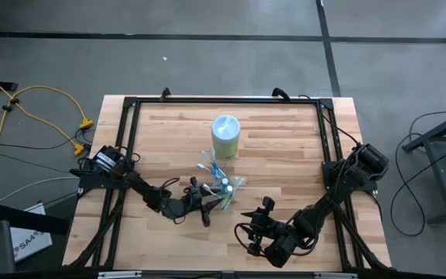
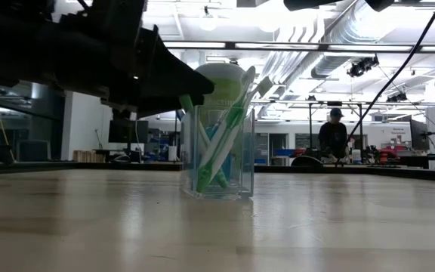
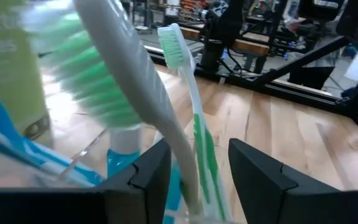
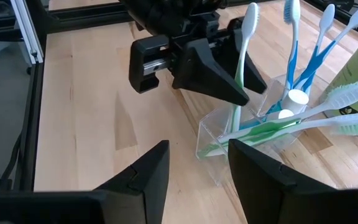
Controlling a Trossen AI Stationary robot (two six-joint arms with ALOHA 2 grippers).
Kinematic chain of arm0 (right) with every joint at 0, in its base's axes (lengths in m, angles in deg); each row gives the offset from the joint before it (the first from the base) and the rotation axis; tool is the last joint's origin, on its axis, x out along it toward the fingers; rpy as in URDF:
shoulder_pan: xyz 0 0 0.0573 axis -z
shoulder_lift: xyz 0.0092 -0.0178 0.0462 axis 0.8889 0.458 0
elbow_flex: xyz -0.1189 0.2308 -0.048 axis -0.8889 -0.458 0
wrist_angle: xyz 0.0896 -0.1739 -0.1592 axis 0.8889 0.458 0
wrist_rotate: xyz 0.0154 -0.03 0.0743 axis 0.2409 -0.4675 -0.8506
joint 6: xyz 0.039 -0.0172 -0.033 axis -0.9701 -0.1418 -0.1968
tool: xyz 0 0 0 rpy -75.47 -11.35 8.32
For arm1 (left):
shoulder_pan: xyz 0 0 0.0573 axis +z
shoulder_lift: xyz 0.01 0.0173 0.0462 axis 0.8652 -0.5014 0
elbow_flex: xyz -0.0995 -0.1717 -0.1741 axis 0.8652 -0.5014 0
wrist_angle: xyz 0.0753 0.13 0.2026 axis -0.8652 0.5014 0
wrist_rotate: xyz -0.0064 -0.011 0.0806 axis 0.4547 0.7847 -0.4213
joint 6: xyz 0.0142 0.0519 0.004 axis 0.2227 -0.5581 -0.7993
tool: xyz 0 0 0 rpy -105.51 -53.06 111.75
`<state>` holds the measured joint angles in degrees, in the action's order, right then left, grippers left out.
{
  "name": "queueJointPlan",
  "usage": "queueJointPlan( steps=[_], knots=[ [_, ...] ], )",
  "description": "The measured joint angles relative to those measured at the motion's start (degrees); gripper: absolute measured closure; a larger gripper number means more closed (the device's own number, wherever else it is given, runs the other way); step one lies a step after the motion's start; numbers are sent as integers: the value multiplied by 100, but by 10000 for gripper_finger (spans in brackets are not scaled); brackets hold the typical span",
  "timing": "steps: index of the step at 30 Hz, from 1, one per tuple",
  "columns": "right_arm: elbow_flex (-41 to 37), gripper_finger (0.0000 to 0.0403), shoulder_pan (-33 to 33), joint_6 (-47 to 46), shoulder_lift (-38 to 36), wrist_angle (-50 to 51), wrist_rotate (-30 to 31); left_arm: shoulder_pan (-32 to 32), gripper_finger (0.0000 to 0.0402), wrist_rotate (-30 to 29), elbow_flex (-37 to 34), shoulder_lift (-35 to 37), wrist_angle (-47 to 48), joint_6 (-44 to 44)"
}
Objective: Pick & Place toothbrushing station
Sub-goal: Put the green toothbrush into the transparent organizer, then return to Home Position
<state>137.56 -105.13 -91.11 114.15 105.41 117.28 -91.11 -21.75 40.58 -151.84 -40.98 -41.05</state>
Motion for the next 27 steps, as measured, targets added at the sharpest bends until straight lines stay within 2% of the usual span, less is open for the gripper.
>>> queueJointPlan(
  steps=[18, 21, 27],
  knots=[
    [0, 247, 2, -141, 0, 0, -53, -1054, 245, -2348, 0, 2, -9, -794],
    [0, 247, 2, -154, 0, 0, -149, -1154, 245, -2552, 0, 2, -9, -849],
    [-2, 247, 2, -275, 0, 0, -161, -1337, 245, -2558, 0, 2, -9, -801]
  ],
)
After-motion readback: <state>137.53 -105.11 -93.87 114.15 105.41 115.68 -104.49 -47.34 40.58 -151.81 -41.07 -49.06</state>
